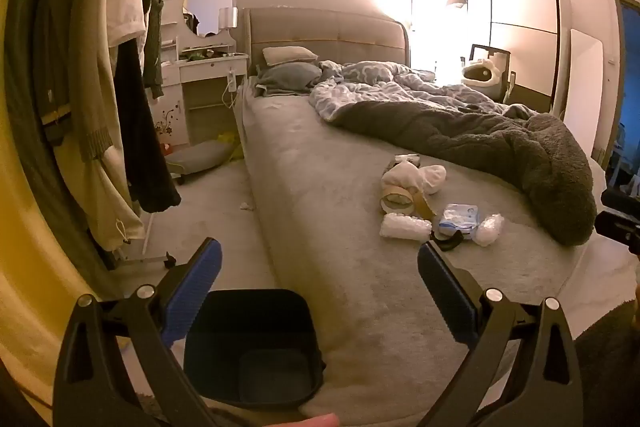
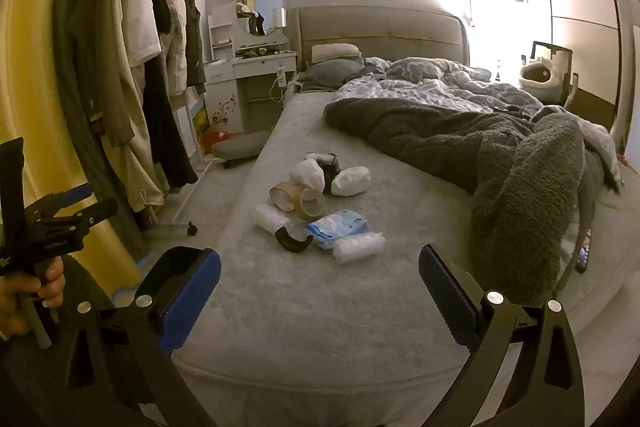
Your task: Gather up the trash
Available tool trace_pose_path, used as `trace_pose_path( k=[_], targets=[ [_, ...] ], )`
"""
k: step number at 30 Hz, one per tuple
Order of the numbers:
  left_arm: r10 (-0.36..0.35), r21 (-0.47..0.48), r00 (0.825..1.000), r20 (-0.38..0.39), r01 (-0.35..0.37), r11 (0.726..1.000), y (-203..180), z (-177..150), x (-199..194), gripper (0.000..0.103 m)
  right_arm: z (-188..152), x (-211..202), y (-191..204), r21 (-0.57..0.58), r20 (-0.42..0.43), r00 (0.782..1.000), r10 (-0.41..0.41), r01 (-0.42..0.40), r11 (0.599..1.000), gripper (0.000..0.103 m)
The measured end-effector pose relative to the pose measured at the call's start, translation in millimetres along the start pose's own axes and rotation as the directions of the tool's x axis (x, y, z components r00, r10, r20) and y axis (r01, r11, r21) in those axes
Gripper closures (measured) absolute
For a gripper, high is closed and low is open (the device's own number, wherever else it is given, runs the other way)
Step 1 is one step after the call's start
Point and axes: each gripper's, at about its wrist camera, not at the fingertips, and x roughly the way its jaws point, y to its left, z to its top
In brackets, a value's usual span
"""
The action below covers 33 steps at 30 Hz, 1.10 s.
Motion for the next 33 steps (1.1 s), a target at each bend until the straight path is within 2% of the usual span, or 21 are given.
trace_pose_path(
  k=[33],
  targets=[
    [-0.008,-0.02,1.0,-0.002,0.008,1.0,1.5,0.3,0.0,0.003,-0.3,2.1,2.4,-0.002,-0.007,1.0,0.0,0.0,1.0,0.003]
  ],
)
